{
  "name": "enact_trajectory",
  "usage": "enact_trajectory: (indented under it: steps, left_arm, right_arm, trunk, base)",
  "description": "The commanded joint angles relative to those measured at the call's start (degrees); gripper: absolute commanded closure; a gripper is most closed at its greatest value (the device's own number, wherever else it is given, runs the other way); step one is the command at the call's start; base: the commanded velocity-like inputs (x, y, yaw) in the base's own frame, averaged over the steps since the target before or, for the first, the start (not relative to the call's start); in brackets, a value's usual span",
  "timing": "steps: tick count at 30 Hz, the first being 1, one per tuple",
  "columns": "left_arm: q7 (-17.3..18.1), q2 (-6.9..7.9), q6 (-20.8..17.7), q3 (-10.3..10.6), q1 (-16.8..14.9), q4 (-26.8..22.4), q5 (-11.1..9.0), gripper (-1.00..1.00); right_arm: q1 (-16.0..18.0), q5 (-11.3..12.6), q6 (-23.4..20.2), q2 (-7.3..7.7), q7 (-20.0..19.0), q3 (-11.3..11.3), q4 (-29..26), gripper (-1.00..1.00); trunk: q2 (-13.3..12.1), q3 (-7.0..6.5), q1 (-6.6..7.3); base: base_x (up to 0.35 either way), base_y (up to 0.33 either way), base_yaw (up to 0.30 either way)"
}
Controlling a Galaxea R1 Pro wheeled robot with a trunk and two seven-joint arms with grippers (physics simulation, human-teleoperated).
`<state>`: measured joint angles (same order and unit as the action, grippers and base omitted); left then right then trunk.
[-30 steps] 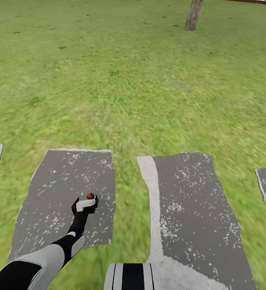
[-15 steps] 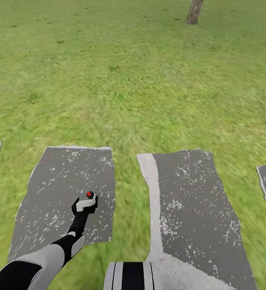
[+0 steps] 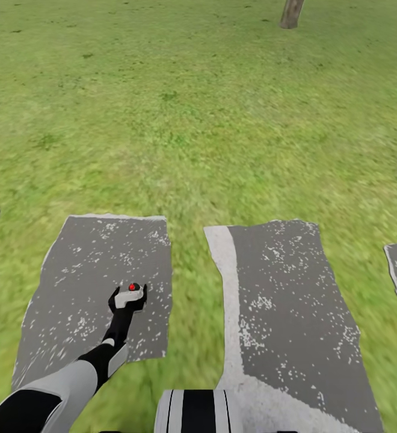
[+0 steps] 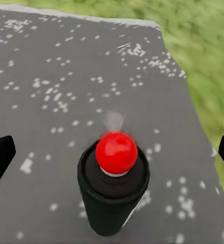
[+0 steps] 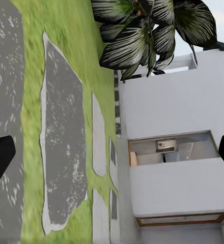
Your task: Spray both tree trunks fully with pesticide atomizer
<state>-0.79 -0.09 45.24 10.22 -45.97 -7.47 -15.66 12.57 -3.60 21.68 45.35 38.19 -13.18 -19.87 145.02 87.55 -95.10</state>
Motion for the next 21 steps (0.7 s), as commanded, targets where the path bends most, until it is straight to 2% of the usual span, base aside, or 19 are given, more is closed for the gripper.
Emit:
enact_trajectory:
  steps: [1,10,17,21]
  left_arm:
    - [0.0,0.0,0.0,-0.1,0.0,-0.7,0.0,-1.0]
    - [0.0,0.0,0.0,-0.1,0.0,-2.0,0.0,-1.0]
    - [0.0,0.0,0.0,-0.1,0.0,-2.0,0.0,-1.0]
    - [0.0,0.0,0.0,-0.1,0.0,-1.9,0.0,-1.0]
  right_arm:
    - [0.0,0.0,0.0,0.0,0.0,0.0,0.0,-1.0]
    - [0.0,0.0,0.0,-0.08,0.0,0.0,0.0,-1.0]
    - [0.0,0.0,0.0,-0.09,0.0,0.0,0.0,-1.0]
    - [0.0,0.0,0.0,-0.09,0.0,0.0,0.0,-1.0]
  trunk:
    - [0.0,0.0,0.0]
    - [0.0,0.44,-0.05]
    - [0.1,1.99,-0.23]
    - [0.1,2.44,-0.28]
  base:
    - [0.0,0.0,0.0]
    - [0.0,0.0,0.0]
    - [0.0,0.0,0.0]
    - [0.0,0.0,0.0]
